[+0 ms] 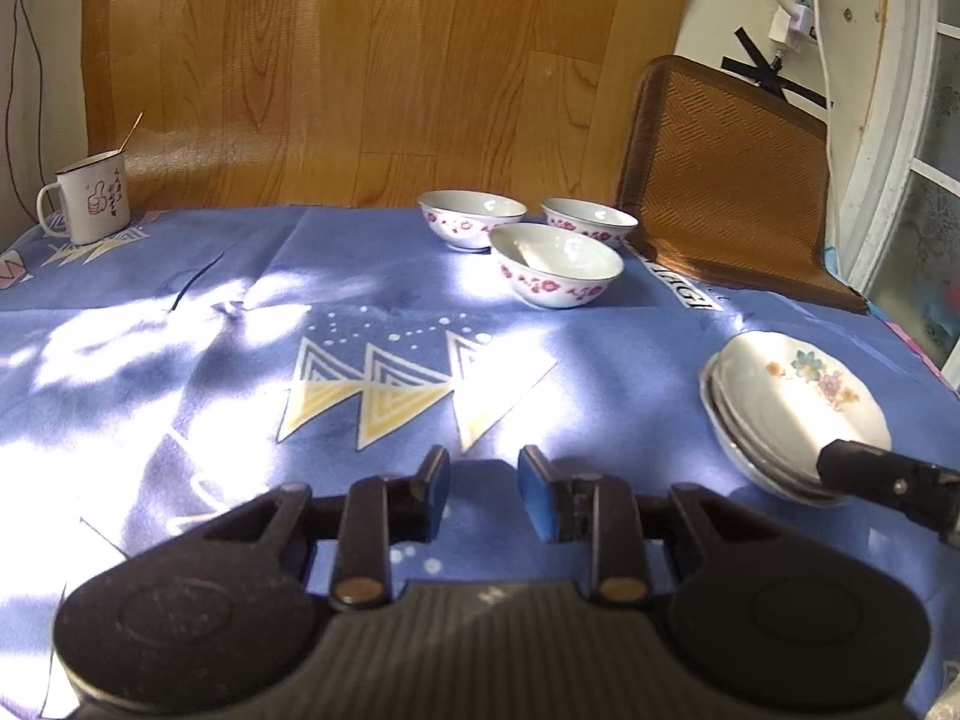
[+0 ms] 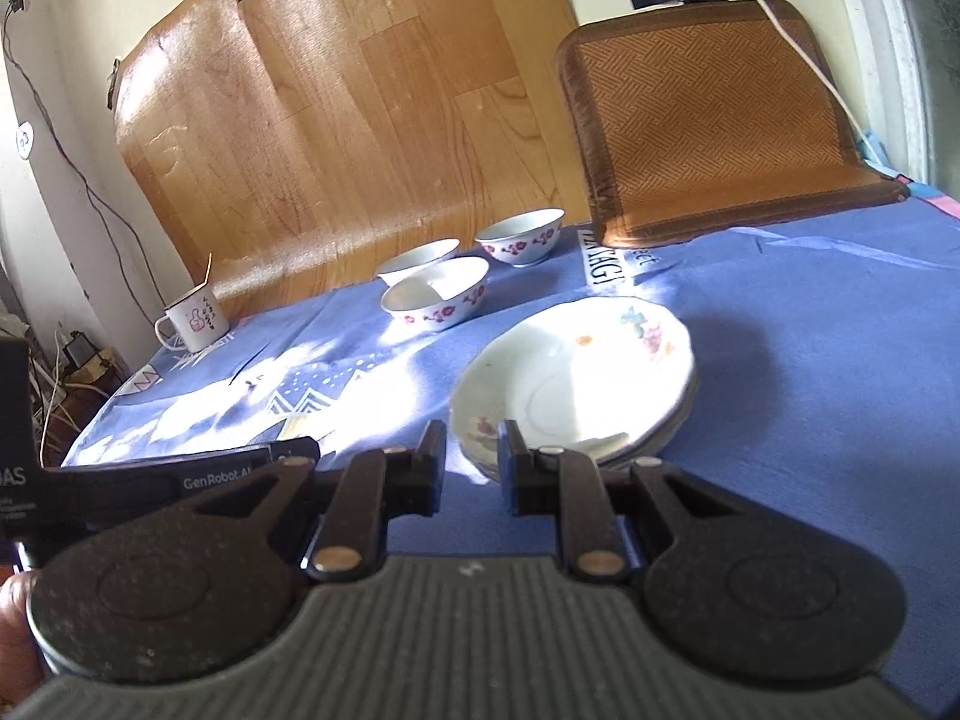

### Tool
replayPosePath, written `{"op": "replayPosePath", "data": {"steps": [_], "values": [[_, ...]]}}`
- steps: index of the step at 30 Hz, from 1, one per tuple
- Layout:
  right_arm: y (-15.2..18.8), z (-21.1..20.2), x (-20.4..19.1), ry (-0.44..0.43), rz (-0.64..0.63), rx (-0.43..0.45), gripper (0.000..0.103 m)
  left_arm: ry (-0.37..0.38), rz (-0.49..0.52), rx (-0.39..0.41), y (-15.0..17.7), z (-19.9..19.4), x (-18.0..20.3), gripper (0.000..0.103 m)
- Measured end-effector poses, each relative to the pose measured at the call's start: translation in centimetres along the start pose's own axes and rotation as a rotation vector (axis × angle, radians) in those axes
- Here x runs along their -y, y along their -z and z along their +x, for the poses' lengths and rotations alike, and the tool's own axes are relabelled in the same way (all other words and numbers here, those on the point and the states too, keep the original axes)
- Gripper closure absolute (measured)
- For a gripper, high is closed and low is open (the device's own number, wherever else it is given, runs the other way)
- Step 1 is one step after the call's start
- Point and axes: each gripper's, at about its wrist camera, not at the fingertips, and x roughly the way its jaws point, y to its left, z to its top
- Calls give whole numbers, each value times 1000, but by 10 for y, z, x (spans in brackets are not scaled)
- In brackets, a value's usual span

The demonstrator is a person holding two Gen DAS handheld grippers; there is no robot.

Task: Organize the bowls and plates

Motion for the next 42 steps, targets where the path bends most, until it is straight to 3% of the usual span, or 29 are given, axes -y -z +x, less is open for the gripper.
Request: {"op": "replayPosePath", "data": {"steps": [11,19,26,33,36,38,40,42], "values": [[-48,50,3,-91,52,-83,81,-13,-9,-29,-23,20,-27,76],[-93,91,17,-76,77,-134,77,22,-76,-69,-60,51,-43,74],[-125,149,34,-48,93,-244,74,65,-85,-82,-116,86,-35,66],[-128,191,46,-48,111,-349,74,46,-24,-180,-144,147,-11,65],[-127,200,45,-62,91,-379,74,52,-18,-197,-145,157,-10,71],[-126,202,45,-84,94,-386,78,71,-19,-190,-144,158,-10,81],[-125,200,41,-96,87,-390,91,96,-22,-190,-144,155,-8,93],[-125,200,36,-87,68,-387,93,70,-1,-176,-143,150,-4,93]]}}
